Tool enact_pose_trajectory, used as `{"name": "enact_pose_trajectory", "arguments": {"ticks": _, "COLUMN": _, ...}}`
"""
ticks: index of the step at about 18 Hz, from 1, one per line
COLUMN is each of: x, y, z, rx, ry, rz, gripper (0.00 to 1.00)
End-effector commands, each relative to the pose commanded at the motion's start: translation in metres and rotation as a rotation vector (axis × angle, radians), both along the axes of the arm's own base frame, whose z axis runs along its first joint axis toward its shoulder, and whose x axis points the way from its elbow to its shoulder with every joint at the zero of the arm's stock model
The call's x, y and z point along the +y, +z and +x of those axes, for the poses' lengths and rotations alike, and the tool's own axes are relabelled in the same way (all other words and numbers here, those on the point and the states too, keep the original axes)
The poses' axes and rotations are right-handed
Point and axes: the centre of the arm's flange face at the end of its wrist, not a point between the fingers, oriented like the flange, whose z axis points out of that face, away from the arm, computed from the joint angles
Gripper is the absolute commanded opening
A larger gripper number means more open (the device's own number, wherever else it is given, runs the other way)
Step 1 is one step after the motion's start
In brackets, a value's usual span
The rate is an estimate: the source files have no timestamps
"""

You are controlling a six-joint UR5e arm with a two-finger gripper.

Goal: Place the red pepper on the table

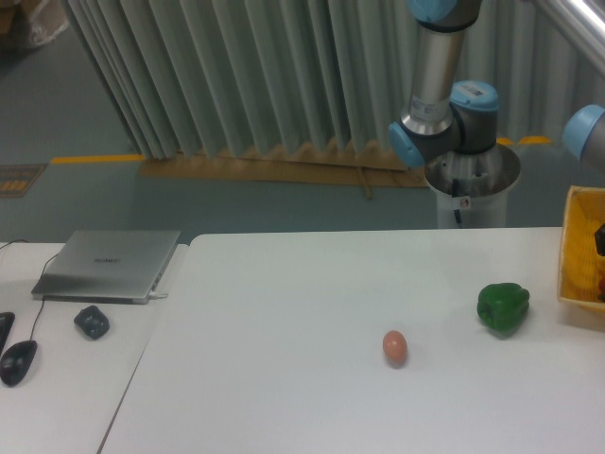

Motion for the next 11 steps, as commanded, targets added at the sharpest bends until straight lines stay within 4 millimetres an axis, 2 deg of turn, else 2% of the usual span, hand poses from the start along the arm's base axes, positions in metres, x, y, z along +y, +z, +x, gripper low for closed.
{"name": "enact_pose_trajectory", "arguments": {"ticks": 2, "x": 0.000, "y": -0.001, "z": 0.000, "rx": 0.001, "ry": 0.009, "rz": -0.003, "gripper": 0.41}}
{"name": "enact_pose_trajectory", "arguments": {"ticks": 3, "x": 0.000, "y": 0.000, "z": 0.000, "rx": 0.000, "ry": 0.003, "rz": -0.002, "gripper": 0.41}}
{"name": "enact_pose_trajectory", "arguments": {"ticks": 4, "x": -0.001, "y": 0.000, "z": -0.001, "rx": 0.000, "ry": 0.003, "rz": 0.000, "gripper": 0.76}}
{"name": "enact_pose_trajectory", "arguments": {"ticks": 5, "x": -0.001, "y": 0.000, "z": -0.001, "rx": 0.005, "ry": 0.010, "rz": -0.001, "gripper": 1.00}}
{"name": "enact_pose_trajectory", "arguments": {"ticks": 9, "x": -0.001, "y": 0.010, "z": -0.007, "rx": 0.021, "ry": 0.011, "rz": 0.014, "gripper": 1.00}}
{"name": "enact_pose_trajectory", "arguments": {"ticks": 11, "x": 0.001, "y": 0.005, "z": -0.005, "rx": 0.015, "ry": 0.016, "rz": 0.010, "gripper": 1.00}}
